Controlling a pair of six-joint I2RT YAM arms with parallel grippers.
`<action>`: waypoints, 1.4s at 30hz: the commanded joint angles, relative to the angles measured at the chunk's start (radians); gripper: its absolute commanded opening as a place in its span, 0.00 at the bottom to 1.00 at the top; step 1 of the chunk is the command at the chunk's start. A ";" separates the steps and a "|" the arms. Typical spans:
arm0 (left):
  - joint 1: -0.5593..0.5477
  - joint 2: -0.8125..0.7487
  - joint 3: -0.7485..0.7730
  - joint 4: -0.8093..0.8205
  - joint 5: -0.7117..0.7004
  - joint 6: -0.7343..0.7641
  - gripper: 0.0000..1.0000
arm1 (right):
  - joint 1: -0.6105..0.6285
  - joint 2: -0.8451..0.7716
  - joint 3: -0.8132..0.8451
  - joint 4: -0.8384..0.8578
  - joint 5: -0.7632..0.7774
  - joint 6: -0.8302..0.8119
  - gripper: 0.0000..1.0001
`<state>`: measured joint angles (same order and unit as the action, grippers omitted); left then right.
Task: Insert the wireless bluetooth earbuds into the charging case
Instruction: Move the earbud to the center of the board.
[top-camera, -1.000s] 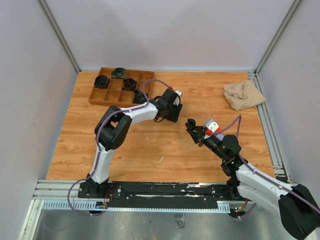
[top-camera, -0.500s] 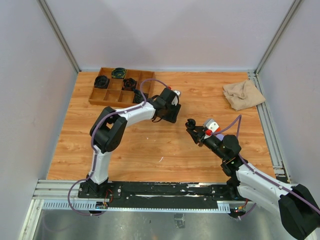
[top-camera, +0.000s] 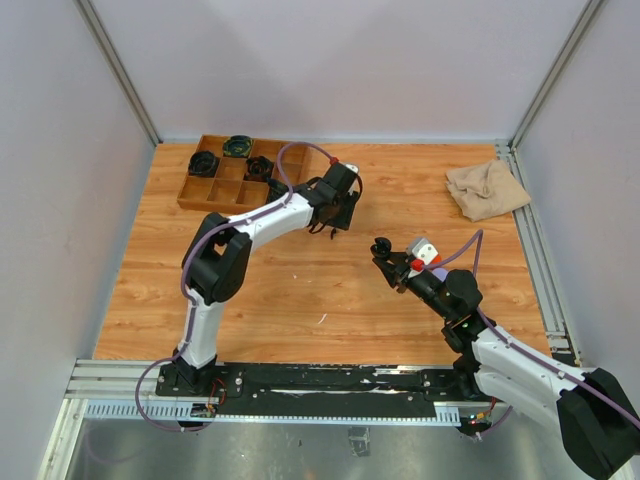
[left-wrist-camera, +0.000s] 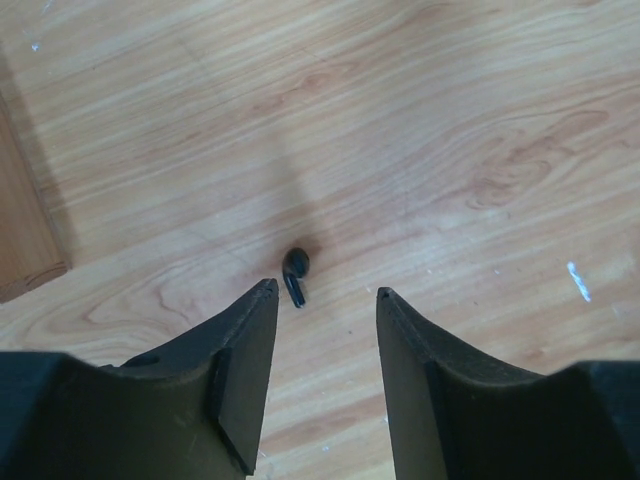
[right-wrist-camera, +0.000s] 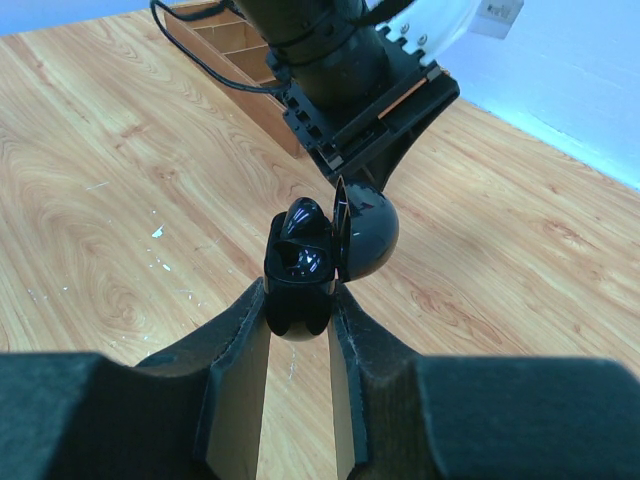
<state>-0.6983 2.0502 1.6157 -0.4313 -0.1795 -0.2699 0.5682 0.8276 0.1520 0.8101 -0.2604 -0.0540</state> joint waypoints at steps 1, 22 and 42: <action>0.011 0.070 0.051 -0.043 -0.051 -0.007 0.49 | -0.015 -0.012 -0.011 0.032 0.007 -0.003 0.03; 0.023 0.163 0.054 -0.035 -0.011 -0.006 0.28 | -0.015 -0.007 -0.011 0.034 0.007 0.001 0.03; 0.019 -0.223 -0.458 -0.042 0.010 0.028 0.20 | -0.015 0.000 -0.003 0.027 -0.005 0.009 0.03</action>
<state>-0.6819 1.8942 1.2346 -0.4522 -0.1951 -0.2398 0.5655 0.8303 0.1520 0.8101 -0.2611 -0.0536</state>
